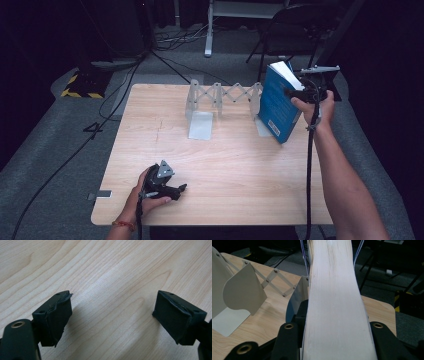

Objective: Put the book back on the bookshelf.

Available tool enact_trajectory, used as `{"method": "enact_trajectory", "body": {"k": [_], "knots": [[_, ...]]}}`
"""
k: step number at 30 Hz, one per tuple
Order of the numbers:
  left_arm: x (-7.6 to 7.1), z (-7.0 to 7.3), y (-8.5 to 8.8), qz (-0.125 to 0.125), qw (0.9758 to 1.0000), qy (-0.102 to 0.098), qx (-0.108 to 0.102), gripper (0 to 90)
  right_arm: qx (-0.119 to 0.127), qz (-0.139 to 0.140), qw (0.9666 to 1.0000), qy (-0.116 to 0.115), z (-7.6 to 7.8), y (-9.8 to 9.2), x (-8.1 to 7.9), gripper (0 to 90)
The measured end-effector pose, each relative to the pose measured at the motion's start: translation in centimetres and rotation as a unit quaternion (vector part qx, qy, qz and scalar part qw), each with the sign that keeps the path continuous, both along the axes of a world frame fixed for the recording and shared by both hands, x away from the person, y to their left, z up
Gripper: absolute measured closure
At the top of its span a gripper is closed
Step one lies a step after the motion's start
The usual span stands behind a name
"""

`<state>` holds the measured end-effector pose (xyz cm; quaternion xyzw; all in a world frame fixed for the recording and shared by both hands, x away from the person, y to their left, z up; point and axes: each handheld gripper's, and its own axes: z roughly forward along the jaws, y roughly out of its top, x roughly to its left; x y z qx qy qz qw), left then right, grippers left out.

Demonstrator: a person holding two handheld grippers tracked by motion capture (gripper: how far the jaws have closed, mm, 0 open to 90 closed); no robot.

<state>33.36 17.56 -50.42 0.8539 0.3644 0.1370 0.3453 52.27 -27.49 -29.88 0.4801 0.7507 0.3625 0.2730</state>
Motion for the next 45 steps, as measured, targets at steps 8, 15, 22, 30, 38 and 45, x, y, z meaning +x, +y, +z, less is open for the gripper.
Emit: {"method": "enact_trajectory", "body": {"k": [8,15,22,30,38,45], "knots": [[0.0,0.0,0.0,0.000,1.0000,0.000,0.000,15.2,0.006,-0.038,0.9992,-0.007,-0.9,-0.4,0.3,61.4],[0.0,0.0,0.0,-0.001,1.0000,0.000,0.000,15.2,0.009,-0.051,0.9987,-0.005,-1.6,-0.5,0.5,61.3],[0.0,0.0,0.0,-0.001,1.0000,0.000,0.000,15.2,0.014,-0.054,0.9984,-0.011,-1.8,-0.7,0.3,61.0],[0.0,0.0,0.0,-0.001,1.0000,0.000,0.000,15.2,0.021,-0.042,0.9989,-0.008,-2.0,-1.4,0.1,60.2],[0.0,0.0,0.0,-0.001,1.0000,0.000,0.000,15.2,0.017,-0.028,0.9995,-0.004,-1.8,-1.9,-0.1,54.6],[0.0,0.0,0.0,-0.001,1.0000,0.000,0.000,15.2,0.008,-0.013,0.9999,0.000,-1.7,-2.4,-0.5,50.2]]}}
